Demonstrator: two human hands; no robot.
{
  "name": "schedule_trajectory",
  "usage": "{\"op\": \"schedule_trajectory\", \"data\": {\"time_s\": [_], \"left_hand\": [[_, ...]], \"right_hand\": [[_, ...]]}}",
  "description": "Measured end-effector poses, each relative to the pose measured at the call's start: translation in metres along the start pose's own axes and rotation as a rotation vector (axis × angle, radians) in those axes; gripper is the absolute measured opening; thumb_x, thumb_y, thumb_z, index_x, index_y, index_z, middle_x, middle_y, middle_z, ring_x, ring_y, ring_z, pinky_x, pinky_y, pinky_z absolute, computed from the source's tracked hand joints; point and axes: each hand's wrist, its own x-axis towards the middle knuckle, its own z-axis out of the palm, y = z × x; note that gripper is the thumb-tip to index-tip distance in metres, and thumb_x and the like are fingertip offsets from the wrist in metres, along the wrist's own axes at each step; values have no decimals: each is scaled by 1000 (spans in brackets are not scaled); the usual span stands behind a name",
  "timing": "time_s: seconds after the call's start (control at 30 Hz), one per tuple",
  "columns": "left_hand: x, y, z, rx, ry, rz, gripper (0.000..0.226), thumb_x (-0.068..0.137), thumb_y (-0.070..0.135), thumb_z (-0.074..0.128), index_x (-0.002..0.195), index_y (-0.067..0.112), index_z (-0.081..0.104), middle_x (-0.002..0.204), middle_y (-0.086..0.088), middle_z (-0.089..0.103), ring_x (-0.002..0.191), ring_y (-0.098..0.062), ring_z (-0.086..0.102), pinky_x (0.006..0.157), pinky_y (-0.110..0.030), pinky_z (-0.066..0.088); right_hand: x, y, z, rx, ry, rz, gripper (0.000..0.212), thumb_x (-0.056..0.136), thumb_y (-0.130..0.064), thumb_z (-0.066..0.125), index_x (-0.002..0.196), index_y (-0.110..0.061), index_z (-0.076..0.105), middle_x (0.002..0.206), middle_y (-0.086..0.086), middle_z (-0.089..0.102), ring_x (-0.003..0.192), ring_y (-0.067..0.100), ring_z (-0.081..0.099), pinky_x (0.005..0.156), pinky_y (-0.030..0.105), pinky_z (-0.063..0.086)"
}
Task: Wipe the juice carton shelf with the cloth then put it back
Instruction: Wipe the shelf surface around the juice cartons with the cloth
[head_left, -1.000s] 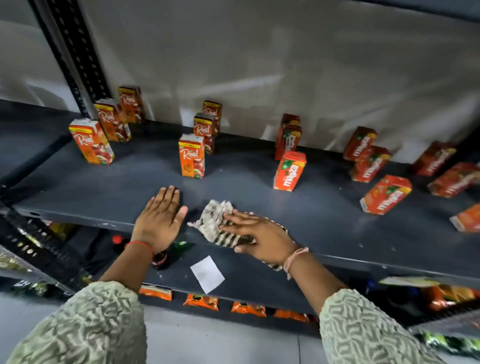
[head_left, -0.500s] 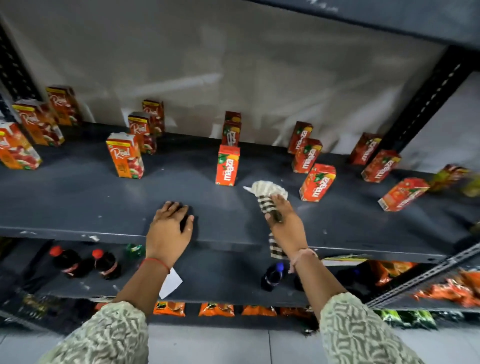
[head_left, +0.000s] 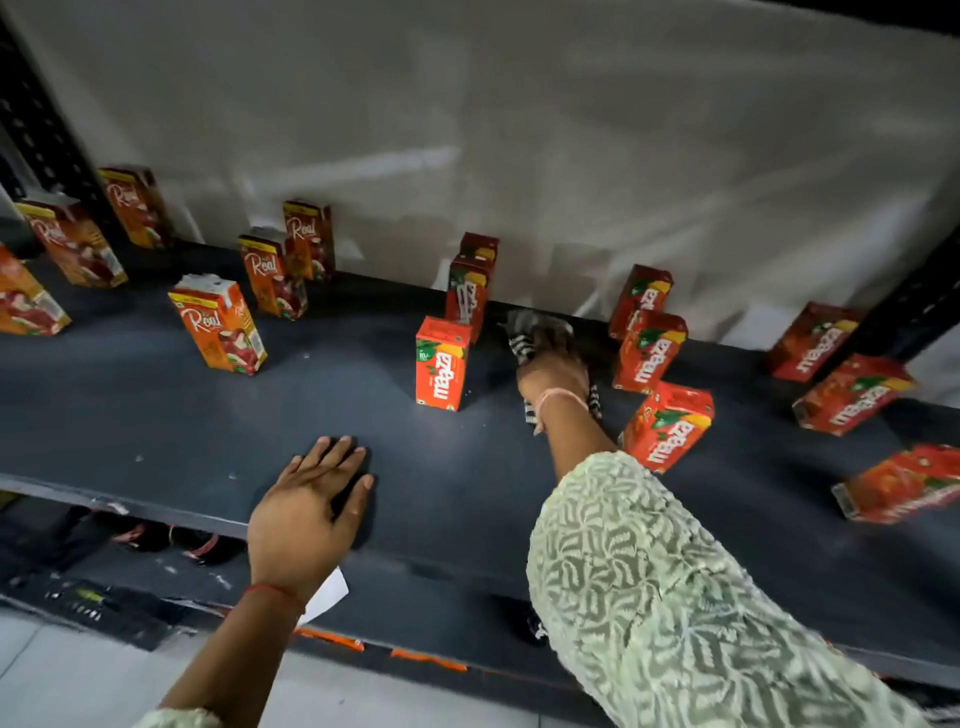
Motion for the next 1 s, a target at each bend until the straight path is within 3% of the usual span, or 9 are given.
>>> {"op": "schedule_trajectory", "data": {"time_s": [0.17, 0.4, 0.5, 0.57, 0.7, 0.8, 0.87, 0.93, 1.0], "left_hand": [[-2, 1, -1, 3, -10, -2, 55, 81, 45, 29, 115, 17, 62, 132, -5, 56, 131, -22, 43, 109, -35, 30], [0, 2, -5, -12, -70, 20, 38, 90, 29, 43, 123, 13, 54, 140, -8, 47, 137, -22, 34, 114, -36, 24], [-1, 3, -6, -28, -100, 28, 39, 92, 24, 42, 127, 12, 49, 144, -9, 41, 139, -21, 28, 116, -35, 18], [-3, 6, -8, -63, -102, 23, 39, 92, 25, 41, 128, 10, 48, 144, -9, 41, 139, -21, 27, 117, -35, 18], [-14, 29, -2, -157, -114, 70, 38, 92, 22, 43, 126, 8, 51, 141, -10, 46, 137, -22, 32, 115, -36, 24], [-25, 55, 9, -198, -144, 130, 37, 91, 22, 44, 125, 8, 52, 140, -10, 47, 137, -20, 33, 113, -35, 27], [-27, 70, 15, -224, -165, 158, 36, 91, 22, 44, 124, 9, 52, 140, -10, 48, 136, -20, 34, 112, -35, 28], [-28, 86, 20, -245, -163, 175, 36, 91, 22, 45, 123, 9, 53, 139, -10, 49, 136, -22, 35, 111, -37, 30], [-29, 106, 27, -242, -148, 187, 36, 91, 21, 45, 123, 8, 53, 139, -11, 49, 136, -23, 34, 113, -38, 29]], "right_hand": [[-46, 7, 15, 16, -30, -196, 52, 94, -24, 36, 144, -22, 21, 158, 3, 13, 145, 22, 11, 119, 39, 15], [-138, 21, 16, 78, -77, -379, 51, 93, -18, 45, 141, -28, 32, 155, -6, 22, 144, 13, 14, 116, 25, 10], [-174, 34, 7, 148, -153, -492, 50, 89, -10, 53, 136, -27, 42, 151, -6, 33, 142, 10, 21, 114, 19, 11], [-191, 47, -2, 236, -218, -511, 50, 85, -1, 58, 130, -22, 50, 146, -2, 41, 139, 11, 28, 116, 22, 15], [-221, 74, -16, 383, -270, -441, 49, 78, 12, 59, 118, -15, 62, 138, 2, 52, 132, 5, 34, 117, 27, 22], [-238, 99, -31, 436, -377, -366, 52, 77, 15, 55, 116, -18, 64, 133, -7, 54, 128, -3, 37, 112, 16, 22], [-246, 120, -47, 624, -391, -264, 46, 81, 13, 54, 118, -13, 62, 124, -8, 56, 114, -10, 50, 101, 7, 35], [-252, 147, -63, 912, -183, -128, 38, 84, 11, 53, 119, -2, 59, 117, 1, 60, 95, -6, 62, 90, 12, 47], [-248, 173, -73, 1122, 124, 78, 35, 85, 9, 53, 119, 2, 58, 112, 10, 64, 97, 12, 63, 98, 31, 48]]}}
